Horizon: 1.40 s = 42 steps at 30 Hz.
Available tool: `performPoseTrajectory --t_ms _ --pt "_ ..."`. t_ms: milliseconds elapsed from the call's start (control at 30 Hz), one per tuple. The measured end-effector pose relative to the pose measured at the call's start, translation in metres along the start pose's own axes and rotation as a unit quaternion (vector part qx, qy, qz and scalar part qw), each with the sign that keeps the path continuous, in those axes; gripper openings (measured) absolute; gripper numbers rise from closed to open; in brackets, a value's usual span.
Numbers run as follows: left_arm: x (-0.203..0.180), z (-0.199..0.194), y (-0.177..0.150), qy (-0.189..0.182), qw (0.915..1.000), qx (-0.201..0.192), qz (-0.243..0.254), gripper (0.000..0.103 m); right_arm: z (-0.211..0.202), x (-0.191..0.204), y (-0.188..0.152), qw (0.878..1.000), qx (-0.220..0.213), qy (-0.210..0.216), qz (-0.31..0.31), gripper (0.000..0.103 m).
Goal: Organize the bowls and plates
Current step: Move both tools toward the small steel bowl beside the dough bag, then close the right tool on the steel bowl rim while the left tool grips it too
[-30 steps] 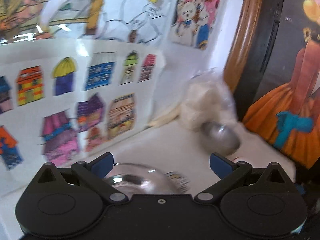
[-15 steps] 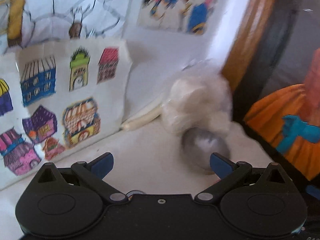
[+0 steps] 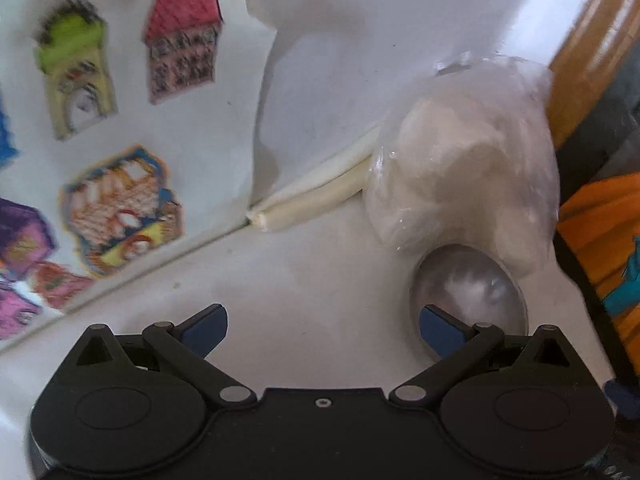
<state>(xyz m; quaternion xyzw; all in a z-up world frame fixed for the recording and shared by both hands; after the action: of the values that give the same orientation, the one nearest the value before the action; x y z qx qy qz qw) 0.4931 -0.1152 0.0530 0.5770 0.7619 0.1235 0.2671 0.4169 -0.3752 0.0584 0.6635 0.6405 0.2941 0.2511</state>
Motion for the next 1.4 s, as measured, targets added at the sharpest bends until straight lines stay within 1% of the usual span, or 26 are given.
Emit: performPoseTrajectory --t_ms 133,200,267,333,467,533,667,833,933,1000,1067,1100,1167,1200,1233,1267,1333,1400 --pt "0.002 0.017 0.004 -0.032 0.9988 0.016 -0.034 0.102 0.027 -0.003 0.002 1.0 0.012 -0.013 0.012 0.103" --pt "0.002 0.023 0.003 -0.049 0.9975 0.022 -0.045 0.102 0.033 -0.005 0.003 1.0 0.014 -0.015 0.021 0.103" --pt "-0.001 0.028 0.001 -0.06 0.9968 0.019 -0.049 0.102 0.038 -0.007 0.003 0.999 0.016 -0.014 0.031 0.103" --pt "-0.005 0.031 -0.001 -0.069 0.9966 0.015 -0.043 0.102 0.041 -0.005 0.005 0.999 0.014 -0.017 0.027 0.103" --pt "-0.013 0.034 -0.008 -0.069 0.9974 0.005 -0.018 0.102 0.045 -0.001 0.009 1.0 0.008 -0.014 0.016 0.103" --pt "-0.014 0.036 -0.008 -0.073 0.9973 0.005 -0.01 0.102 0.047 -0.001 0.01 1.0 0.004 -0.006 0.017 0.103" --pt "-0.013 0.039 -0.008 -0.081 0.9966 0.009 -0.009 0.102 0.053 0.002 0.012 1.0 0.007 0.001 0.02 0.103" --pt "-0.012 0.045 -0.007 -0.077 0.9969 0.012 -0.015 0.102 0.063 0.008 0.012 1.0 0.021 0.004 0.014 0.103" --pt "-0.012 0.048 -0.008 -0.072 0.9973 0.008 -0.013 0.102 0.064 0.012 0.01 1.0 0.015 0.01 0.011 0.102" --pt "-0.013 0.049 -0.009 -0.073 0.9973 0.009 -0.01 0.102 0.066 0.015 0.009 1.0 0.016 0.013 0.009 0.098" --pt "-0.015 0.051 -0.011 -0.072 0.9973 0.013 -0.007 0.102 0.068 0.017 0.008 1.0 0.02 0.018 0.008 0.09" --pt "-0.016 0.052 -0.012 -0.07 0.9974 0.015 -0.007 0.101 0.069 0.018 0.008 0.999 0.023 0.021 0.009 0.089" --pt "-0.017 0.054 -0.014 -0.071 0.9973 0.017 -0.005 0.097 0.071 0.019 0.007 0.999 0.027 0.024 0.012 0.081" --pt "-0.018 0.054 -0.015 -0.07 0.9974 0.018 -0.004 0.097 0.071 0.02 0.007 0.999 0.028 0.026 0.015 0.079" --pt "-0.018 0.054 -0.017 -0.071 0.9973 0.017 -0.002 0.096 0.072 0.02 0.006 0.999 0.028 0.028 0.018 0.075" --pt "-0.019 0.054 -0.017 -0.071 0.9973 0.016 0.0 0.091 0.072 0.02 0.005 0.999 0.03 0.031 0.02 0.071" --pt "-0.021 0.054 -0.019 -0.072 0.9973 0.016 0.007 0.088 0.072 0.019 0.005 0.998 0.029 0.041 0.028 0.066" --pt "-0.022 0.054 -0.02 -0.075 0.997 0.016 0.013 0.083 0.072 0.019 0.004 0.998 0.027 0.048 0.031 0.059"
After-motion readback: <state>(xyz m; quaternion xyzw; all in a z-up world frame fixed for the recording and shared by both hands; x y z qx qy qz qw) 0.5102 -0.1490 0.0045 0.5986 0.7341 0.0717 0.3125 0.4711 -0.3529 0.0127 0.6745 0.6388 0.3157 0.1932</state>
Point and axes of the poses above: each gripper's, at about its wrist camera, not at the fingertips, and z roughly the way its jaws point, x to its left, y to its top, the point moved 1 cm from there along z, roughly the way its jaws point, and after that the axes turned 4 degrees about -z, right-handed, at the moved point
